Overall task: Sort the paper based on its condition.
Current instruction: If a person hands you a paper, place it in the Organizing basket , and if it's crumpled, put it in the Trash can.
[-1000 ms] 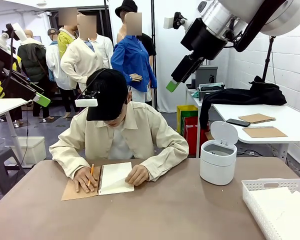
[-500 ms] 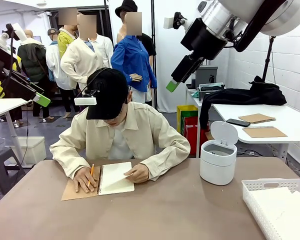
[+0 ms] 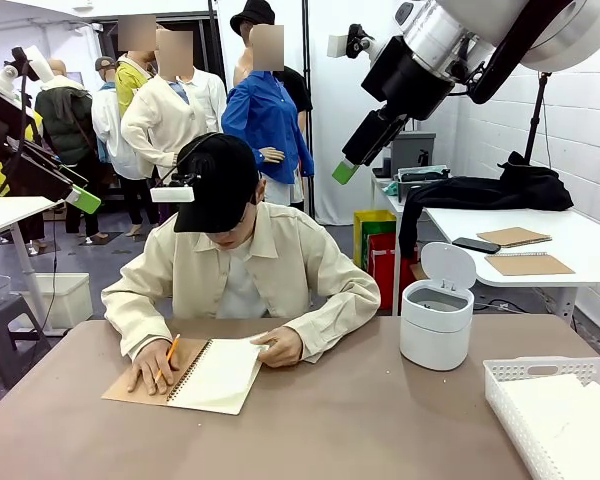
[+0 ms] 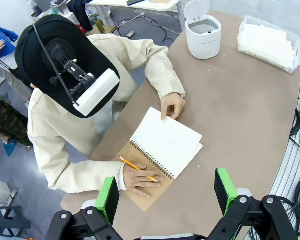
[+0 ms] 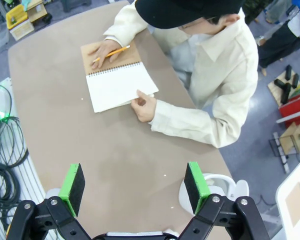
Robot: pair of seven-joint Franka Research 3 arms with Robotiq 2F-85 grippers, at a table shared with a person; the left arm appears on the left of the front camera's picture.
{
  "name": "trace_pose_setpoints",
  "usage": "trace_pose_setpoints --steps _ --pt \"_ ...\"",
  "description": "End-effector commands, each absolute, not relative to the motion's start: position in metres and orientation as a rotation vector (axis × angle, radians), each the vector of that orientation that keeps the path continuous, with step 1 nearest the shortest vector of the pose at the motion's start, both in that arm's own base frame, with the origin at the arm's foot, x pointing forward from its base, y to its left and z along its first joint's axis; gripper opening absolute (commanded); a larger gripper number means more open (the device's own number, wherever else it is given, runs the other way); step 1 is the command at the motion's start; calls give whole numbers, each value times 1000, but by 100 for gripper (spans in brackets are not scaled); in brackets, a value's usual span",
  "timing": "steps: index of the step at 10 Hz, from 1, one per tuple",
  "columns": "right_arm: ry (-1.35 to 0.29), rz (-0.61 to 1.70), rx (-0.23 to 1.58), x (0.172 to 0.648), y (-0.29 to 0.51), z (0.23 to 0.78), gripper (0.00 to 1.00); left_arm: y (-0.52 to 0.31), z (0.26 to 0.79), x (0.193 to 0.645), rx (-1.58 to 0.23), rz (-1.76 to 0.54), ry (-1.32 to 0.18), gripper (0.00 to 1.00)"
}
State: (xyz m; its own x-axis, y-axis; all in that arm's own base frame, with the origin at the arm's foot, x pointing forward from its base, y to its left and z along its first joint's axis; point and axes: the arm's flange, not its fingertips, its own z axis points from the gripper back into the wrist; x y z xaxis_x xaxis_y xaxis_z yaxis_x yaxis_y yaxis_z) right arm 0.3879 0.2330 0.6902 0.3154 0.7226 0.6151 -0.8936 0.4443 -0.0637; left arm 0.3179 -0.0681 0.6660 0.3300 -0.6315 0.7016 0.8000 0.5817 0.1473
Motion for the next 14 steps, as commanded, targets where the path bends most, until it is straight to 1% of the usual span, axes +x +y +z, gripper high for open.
trace_pose_setpoints --steps 1,14 --pt "-626 1091 304 388 233 689 100 -67 666 318 -246 -948 -798 100" --pt "-626 1091 304 388 233 689 100 -67 666 318 -246 -948 -798 100"
